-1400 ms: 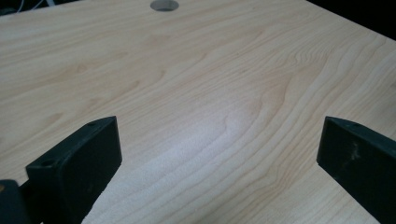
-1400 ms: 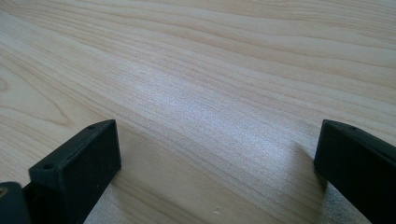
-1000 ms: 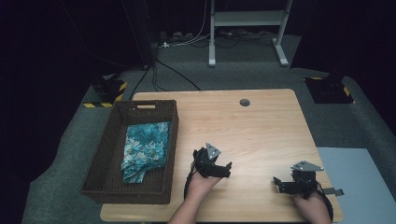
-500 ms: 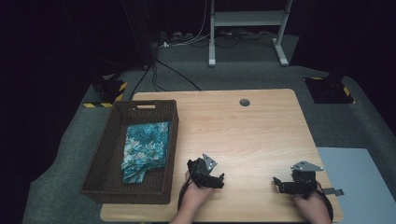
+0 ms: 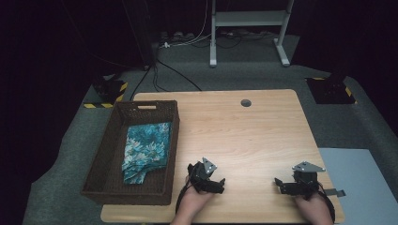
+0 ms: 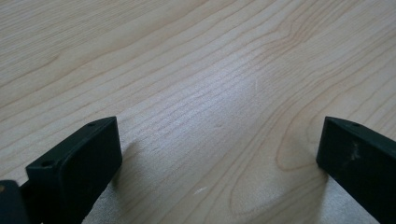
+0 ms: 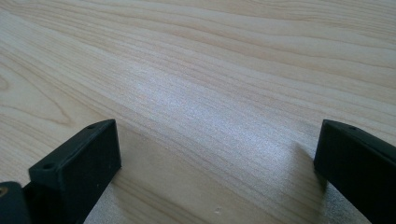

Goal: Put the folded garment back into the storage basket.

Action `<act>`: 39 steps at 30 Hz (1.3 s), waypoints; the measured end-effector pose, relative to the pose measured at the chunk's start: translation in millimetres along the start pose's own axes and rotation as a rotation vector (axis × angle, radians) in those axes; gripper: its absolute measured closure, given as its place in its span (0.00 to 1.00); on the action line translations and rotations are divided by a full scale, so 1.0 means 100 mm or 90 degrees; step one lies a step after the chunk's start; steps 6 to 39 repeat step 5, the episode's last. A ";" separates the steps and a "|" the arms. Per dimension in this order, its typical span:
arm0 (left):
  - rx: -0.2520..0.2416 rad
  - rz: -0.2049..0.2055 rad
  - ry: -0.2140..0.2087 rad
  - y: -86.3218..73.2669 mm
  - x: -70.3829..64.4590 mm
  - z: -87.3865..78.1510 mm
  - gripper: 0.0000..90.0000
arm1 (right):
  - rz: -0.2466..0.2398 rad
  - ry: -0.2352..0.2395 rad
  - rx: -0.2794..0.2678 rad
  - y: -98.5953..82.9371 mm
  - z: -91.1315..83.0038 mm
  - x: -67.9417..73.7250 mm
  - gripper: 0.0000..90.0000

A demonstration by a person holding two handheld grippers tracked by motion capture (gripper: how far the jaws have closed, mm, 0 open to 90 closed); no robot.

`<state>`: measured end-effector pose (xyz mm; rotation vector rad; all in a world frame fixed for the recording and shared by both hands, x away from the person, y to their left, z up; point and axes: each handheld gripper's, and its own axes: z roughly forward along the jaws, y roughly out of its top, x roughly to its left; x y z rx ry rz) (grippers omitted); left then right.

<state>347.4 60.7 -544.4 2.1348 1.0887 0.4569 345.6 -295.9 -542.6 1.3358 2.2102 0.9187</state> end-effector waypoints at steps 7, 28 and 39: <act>0.001 0.009 -0.009 -0.01 0.00 -0.01 0.00 | -0.001 -0.002 0.001 0.00 0.00 0.00 0.00; 0.001 0.009 -0.009 -0.01 0.00 -0.01 0.00 | -0.001 -0.002 0.001 0.00 0.00 0.00 0.00; 0.001 0.009 -0.009 -0.01 0.00 -0.01 0.00 | -0.001 -0.002 0.001 0.00 0.00 0.00 0.00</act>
